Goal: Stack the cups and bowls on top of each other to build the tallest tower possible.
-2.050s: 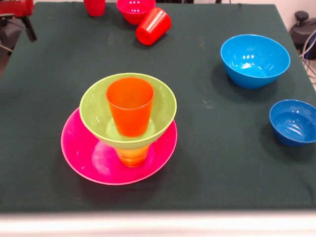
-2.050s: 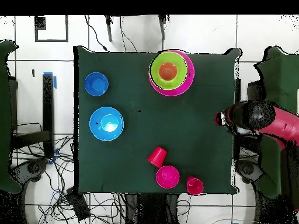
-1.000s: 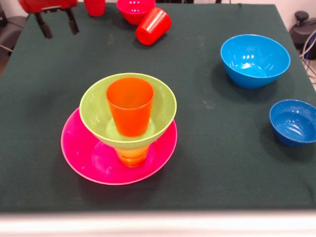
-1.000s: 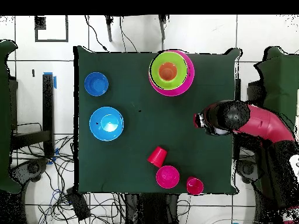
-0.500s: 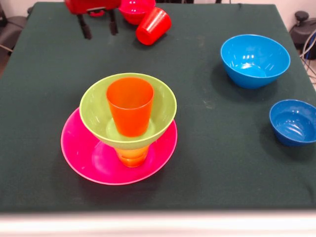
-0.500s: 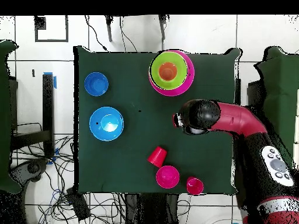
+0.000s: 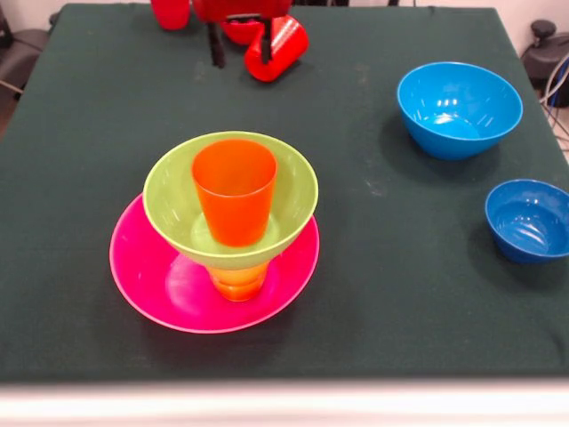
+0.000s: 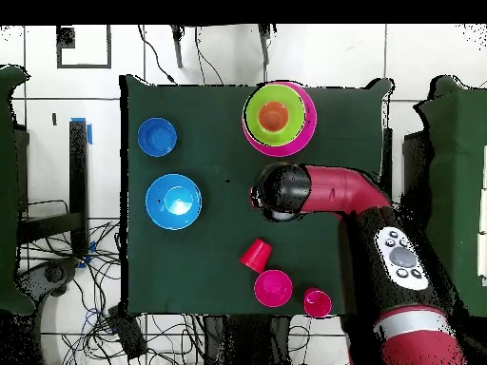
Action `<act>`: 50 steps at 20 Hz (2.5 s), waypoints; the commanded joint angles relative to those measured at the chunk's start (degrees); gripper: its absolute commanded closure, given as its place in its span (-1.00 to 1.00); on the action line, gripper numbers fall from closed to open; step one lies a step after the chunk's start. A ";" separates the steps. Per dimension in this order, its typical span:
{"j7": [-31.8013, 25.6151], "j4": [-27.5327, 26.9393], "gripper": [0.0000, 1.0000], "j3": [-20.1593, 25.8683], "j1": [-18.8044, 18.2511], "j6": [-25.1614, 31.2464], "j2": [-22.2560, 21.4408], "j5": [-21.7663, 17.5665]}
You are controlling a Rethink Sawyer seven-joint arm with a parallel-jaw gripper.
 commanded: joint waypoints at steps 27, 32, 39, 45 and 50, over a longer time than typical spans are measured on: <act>32.45 -17.93 -1.00 -8.78 23.71 -3.27 16.53 6.16; 34.72 -20.84 -1.00 -9.83 26.20 -1.90 17.96 8.27; 35.87 -25.32 -1.00 -10.49 28.52 1.94 20.24 11.12; 35.77 -27.54 -1.00 -11.67 29.96 4.81 21.08 13.74; 34.89 -28.92 -1.00 -12.23 30.38 6.50 21.58 15.46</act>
